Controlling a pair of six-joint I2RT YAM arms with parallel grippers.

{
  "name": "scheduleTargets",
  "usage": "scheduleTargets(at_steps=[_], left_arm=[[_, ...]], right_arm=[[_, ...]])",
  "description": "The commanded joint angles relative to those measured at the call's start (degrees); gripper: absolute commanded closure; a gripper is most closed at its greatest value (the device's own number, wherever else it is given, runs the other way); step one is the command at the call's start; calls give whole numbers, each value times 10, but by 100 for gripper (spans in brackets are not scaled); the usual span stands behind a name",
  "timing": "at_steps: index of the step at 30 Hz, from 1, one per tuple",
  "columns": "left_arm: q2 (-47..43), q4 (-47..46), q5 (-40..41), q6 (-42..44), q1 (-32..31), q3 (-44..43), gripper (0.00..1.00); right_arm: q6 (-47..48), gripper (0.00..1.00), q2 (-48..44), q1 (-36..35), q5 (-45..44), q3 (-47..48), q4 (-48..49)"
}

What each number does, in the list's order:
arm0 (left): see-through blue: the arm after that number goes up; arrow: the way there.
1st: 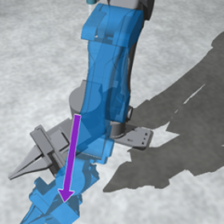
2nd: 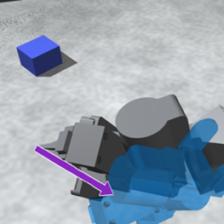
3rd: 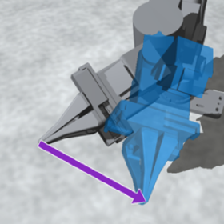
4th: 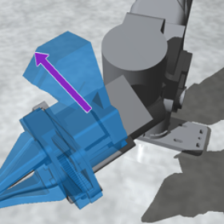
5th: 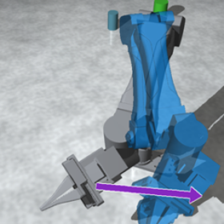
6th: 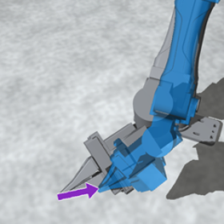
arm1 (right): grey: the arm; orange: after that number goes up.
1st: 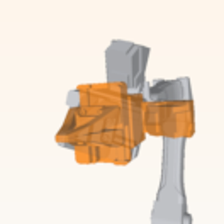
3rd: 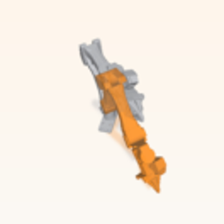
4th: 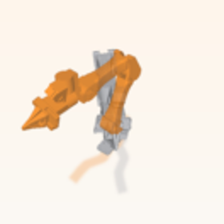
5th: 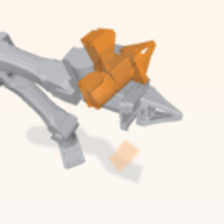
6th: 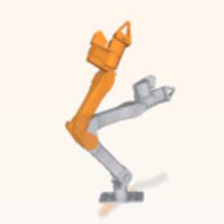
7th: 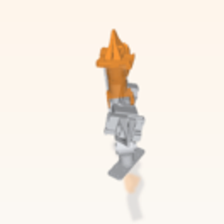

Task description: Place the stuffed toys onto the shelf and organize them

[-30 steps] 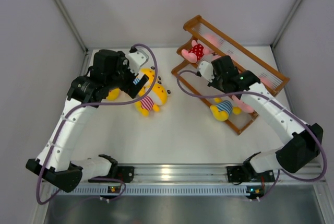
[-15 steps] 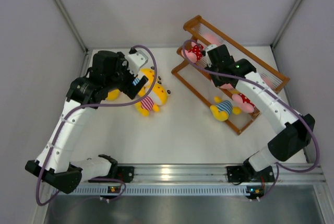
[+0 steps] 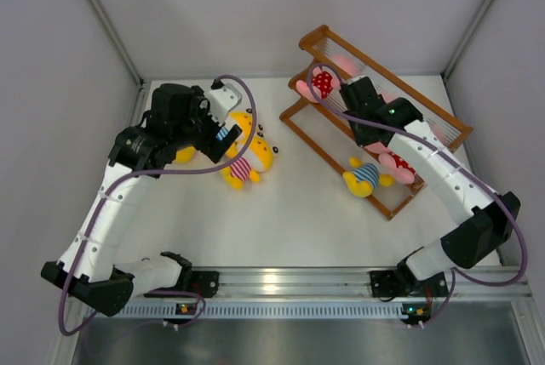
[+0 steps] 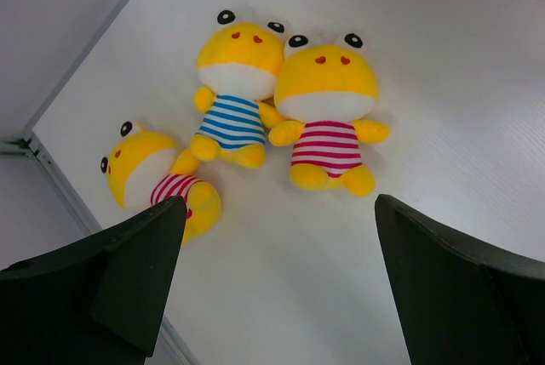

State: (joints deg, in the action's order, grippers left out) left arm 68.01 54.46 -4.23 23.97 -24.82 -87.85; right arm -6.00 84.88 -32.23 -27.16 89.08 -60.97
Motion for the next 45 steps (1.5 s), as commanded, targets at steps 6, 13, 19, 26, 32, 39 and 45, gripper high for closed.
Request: scheduleTargets(at_steps=[6, 13, 19, 26, 32, 39, 45], left_arm=[[-13, -15, 5, 7, 4, 2, 2], [-12, -16, 0, 8, 3, 3, 2], [-15, -16, 2, 11, 3, 6, 2], [-13, -16, -5, 9, 3, 7, 2], [-14, -15, -4, 9, 4, 11, 2], [-16, -16, 9, 10, 11, 30, 2], [-21, -16, -3, 9, 18, 37, 2]], right_arm=[[-6, 85, 71, -7, 21, 92, 52], [7, 82, 127, -7, 40, 140, 84], [14, 53, 135, -8, 59, 159, 75], [76, 24, 89, -63, 35, 186, 41], [72, 22, 37, -111, -17, 177, -56], [18, 21, -19, -111, -56, 51, -196], [14, 20, -81, -111, -41, 37, -188]])
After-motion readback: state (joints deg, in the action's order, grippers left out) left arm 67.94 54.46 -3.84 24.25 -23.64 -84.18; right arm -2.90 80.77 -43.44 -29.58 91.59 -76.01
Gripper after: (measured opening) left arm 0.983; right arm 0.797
